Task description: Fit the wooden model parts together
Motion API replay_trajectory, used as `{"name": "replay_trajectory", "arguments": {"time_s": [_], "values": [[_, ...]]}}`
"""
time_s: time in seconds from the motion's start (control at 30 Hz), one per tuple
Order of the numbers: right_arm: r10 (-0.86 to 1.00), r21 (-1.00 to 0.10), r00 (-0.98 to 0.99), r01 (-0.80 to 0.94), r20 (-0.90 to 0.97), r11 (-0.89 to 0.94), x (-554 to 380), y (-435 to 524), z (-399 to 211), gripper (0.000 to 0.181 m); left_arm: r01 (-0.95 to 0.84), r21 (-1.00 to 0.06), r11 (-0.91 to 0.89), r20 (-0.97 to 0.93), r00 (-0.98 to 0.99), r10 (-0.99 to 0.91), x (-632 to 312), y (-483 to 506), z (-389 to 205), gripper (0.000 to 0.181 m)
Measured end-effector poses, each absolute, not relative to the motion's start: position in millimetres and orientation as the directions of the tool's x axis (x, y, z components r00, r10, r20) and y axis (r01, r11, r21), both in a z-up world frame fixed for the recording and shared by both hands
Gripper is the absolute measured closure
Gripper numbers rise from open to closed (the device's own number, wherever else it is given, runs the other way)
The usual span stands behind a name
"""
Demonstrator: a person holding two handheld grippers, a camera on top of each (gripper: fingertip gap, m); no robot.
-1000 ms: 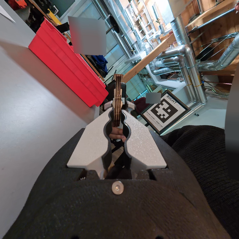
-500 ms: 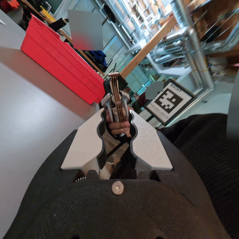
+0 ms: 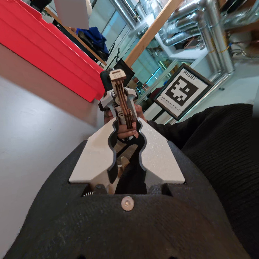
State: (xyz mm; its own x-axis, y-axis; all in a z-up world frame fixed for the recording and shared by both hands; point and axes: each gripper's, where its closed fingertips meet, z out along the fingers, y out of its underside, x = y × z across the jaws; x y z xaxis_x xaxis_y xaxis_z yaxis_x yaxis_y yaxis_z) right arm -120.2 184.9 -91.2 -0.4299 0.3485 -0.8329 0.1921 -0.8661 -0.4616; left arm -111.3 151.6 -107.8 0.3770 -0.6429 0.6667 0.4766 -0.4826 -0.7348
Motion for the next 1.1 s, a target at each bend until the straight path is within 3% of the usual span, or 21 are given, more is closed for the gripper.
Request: {"name": "replay_trajectory", "arguments": {"time_s": [0.13,0.33,0.47,0.53,0.63,0.73,0.83,1.1], "values": [[0.373,-0.493,-0.415,0.234,-0.830,-0.838,-123,176,-96,0.163,0.494,-0.706,-0.508,0.693,0.335,-0.638,-111,151,-108,0.158],[0.480,-0.578,-0.365,0.236,-0.798,-0.781,-126,174,-103,0.162,0.519,-0.621,-0.587,0.772,0.279,-0.571,-112,153,-117,0.171],[0.628,-0.676,-0.274,0.138,-0.729,-0.724,-125,193,-101,0.131,0.664,-0.537,-0.521,0.819,0.260,-0.512,-138,164,-112,0.173],[0.785,-0.805,-0.181,0.089,-0.593,-0.587,-124,202,-100,0.124,0.750,-0.497,-0.438,0.833,0.269,-0.484,-160,168,-108,0.173],[0.982,-0.979,-0.051,0.105,-0.181,-0.174,-127,197,-96,0.118,0.848,-0.419,-0.326,0.856,0.248,-0.454,-185,169,-102,0.173],[0.979,-0.968,0.004,0.152,0.204,0.201,-136,176,-97,0.113,0.900,-0.322,-0.293,0.873,0.163,-0.461,-190,166,-97,0.173],[0.919,-0.905,0.037,0.194,0.393,0.379,-143,164,-98,0.111,0.913,-0.261,-0.312,0.880,0.093,-0.465,-182,164,-96,0.173],[0.932,-0.921,0.053,0.182,0.359,0.345,-144,166,-93,0.124,0.911,-0.213,-0.354,0.859,0.003,-0.512,-162,158,-87,0.173]]}}
